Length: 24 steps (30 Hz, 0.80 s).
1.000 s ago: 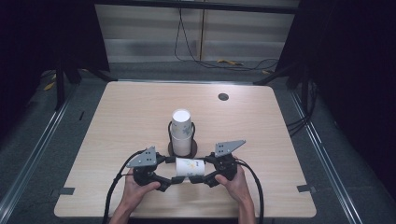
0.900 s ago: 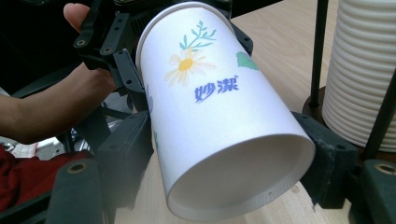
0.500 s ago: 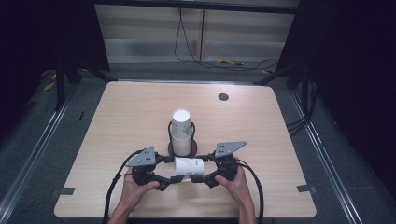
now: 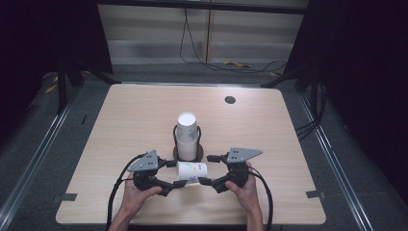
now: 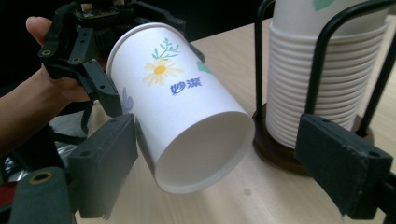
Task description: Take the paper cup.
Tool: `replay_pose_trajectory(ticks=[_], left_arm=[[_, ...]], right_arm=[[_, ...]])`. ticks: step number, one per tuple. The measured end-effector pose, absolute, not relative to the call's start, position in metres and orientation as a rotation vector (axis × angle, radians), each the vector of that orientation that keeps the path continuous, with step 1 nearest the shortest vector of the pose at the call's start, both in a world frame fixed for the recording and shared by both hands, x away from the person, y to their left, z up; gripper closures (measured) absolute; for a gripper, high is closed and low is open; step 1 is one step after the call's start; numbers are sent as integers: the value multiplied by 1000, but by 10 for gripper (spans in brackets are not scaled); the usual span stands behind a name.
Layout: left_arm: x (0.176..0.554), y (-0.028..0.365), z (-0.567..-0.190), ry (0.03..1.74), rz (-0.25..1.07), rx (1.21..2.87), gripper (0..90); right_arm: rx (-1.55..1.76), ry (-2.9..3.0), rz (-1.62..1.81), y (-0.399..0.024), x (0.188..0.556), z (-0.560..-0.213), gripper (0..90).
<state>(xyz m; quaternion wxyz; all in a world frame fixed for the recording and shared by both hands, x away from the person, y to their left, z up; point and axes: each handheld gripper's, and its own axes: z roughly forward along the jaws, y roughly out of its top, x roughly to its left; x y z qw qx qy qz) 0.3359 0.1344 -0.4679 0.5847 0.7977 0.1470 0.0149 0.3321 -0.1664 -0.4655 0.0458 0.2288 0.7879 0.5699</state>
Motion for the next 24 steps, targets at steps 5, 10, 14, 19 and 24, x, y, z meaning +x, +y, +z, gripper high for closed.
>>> replay_pose_trajectory(ticks=[5,10,14,19,24], left_arm=[[337,137,-468,356,39,1869,278],[337,139,-468,359,46,1874,278],[337,141,-469,361,39,1879,278],[336,144,-468,366,47,1904,278],[334,150,-466,371,58,1925,278]], right_arm=[[718,2363,1721,-168,331,-466,128],[717,2286,1702,-170,325,-465,127],[726,2229,1710,-173,322,-466,127],[792,2150,1662,-178,319,-467,128],[809,2112,1611,-180,318,-466,128]])
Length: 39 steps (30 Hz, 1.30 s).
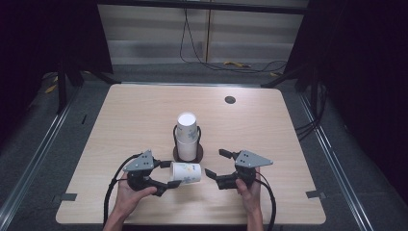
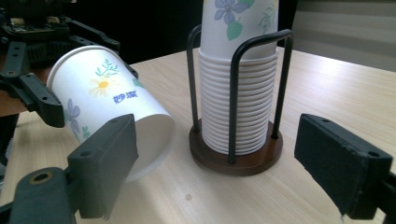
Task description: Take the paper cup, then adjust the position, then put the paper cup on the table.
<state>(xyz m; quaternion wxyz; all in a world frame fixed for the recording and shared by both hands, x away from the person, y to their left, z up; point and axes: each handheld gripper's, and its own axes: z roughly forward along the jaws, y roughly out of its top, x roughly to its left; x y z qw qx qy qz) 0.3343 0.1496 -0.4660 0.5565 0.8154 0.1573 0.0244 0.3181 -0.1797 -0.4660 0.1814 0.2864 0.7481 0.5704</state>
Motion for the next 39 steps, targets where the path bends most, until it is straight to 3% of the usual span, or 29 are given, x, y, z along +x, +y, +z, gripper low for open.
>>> replay_pose_trajectory(ticks=[25,39], left_arm=[[331,173,-451,445,109,2033,275],[349,190,-443,521,99,2106,274]], right_arm=[[1032,1757,1466,-202,311,-484,128],[1063,1665,1403,-212,310,-494,127]])
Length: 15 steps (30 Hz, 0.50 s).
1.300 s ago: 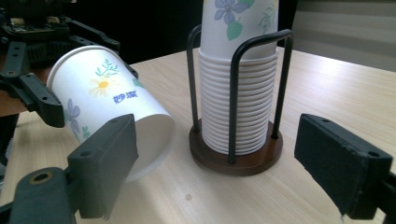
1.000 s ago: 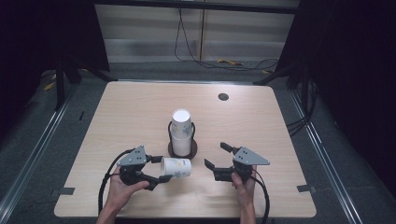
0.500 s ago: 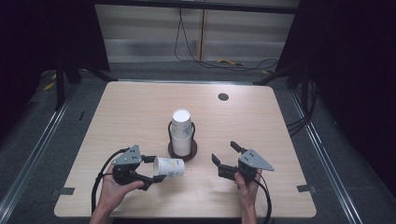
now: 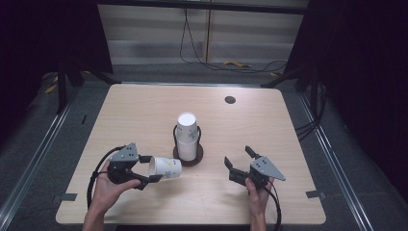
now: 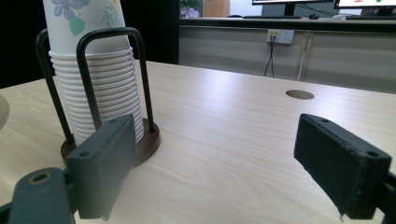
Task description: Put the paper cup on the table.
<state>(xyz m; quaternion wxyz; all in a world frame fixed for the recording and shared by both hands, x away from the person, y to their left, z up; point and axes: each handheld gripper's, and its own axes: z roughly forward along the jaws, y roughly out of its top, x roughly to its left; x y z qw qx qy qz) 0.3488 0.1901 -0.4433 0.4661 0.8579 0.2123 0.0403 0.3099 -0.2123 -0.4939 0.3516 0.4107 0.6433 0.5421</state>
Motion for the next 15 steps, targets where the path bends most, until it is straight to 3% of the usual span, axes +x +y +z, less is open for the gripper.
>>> replay_pose_trajectory(ticks=[15], left_arm=[[365,207,-434,634,138,2172,275]], right_arm=[[1062,1662,1378,-210,314,-498,127]])
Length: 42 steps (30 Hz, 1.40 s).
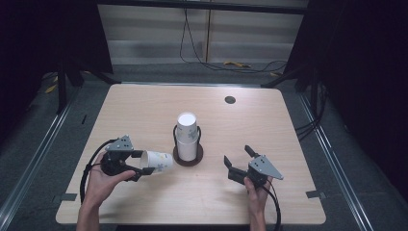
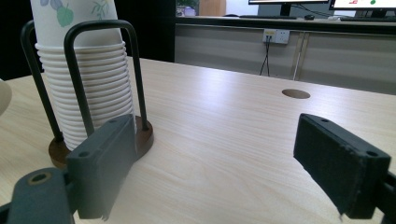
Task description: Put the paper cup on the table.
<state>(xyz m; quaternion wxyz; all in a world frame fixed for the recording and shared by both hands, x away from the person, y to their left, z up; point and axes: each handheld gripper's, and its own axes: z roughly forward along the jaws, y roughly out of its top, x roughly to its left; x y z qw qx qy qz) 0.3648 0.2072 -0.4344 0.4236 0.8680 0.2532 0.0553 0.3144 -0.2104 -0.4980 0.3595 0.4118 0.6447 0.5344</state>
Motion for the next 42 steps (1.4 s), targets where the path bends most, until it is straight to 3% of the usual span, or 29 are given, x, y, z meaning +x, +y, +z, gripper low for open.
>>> replay_pose_trajectory(ticks=[26,42], left_arm=[[397,207,-414,752,143,2337,275],[422,192,-402,769,156,2589,269]], right_arm=[[1083,1623,1360,-213,317,-501,127],[1076,1606,1364,-213,315,-501,127]])
